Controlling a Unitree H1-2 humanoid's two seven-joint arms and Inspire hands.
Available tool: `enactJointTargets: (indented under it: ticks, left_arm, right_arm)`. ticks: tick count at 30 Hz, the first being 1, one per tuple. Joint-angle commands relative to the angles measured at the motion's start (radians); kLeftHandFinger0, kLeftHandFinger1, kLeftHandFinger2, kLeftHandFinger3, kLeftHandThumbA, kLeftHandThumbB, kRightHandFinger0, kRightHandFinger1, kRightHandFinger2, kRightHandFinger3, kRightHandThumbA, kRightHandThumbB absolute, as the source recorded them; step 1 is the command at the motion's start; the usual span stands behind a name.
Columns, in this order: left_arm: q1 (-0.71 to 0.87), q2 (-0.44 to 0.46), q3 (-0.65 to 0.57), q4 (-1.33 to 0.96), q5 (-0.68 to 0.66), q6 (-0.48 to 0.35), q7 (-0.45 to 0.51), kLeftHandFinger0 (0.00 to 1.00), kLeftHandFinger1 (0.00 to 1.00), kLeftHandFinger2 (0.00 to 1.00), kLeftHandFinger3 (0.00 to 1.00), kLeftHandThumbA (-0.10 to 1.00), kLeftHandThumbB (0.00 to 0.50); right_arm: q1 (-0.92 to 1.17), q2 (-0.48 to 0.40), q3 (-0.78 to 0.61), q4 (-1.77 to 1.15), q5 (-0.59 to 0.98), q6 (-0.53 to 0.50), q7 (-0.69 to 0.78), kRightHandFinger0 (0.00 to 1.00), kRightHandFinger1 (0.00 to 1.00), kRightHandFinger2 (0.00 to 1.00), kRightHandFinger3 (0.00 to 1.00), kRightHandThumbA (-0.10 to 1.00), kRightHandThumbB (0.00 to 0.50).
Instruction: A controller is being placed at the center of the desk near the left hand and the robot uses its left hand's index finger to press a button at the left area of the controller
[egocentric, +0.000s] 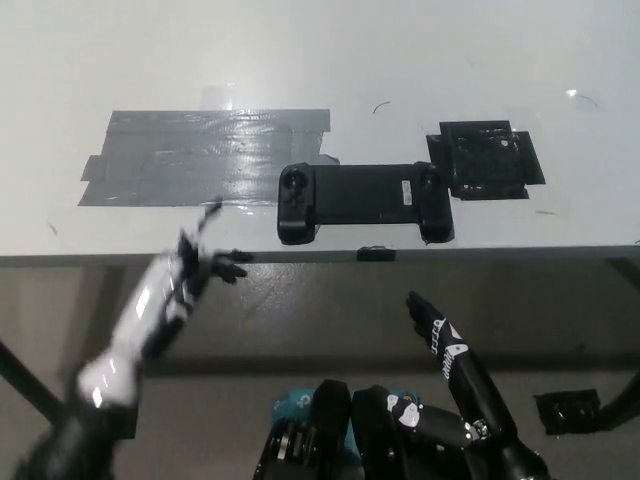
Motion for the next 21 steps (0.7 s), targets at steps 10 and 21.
enactJointTargets:
  ticks: [10,21]
  left_arm:
    - [-0.576,0.189,-0.127,0.386,-0.613,0.617,-0.482,0.0,0.0,0.07,1.0,1.0,0.409]
    - [-0.699,0.172,-0.258,0.642,-0.454,0.617,-0.593,0.0,0.0,0.11,1.0,1.0,0.466]
  right_arm:
    - [-0.015,-0.003,0.005,-0.037,-0.023,-0.058,0.009,1.0,1.0,1.0,1.0,0.73,0.163]
    - [-0.016,0.0,0.009,-0.038,-0.027,-0.049,0.007,1.0,1.0,1.0,1.0,0.68,0.176]
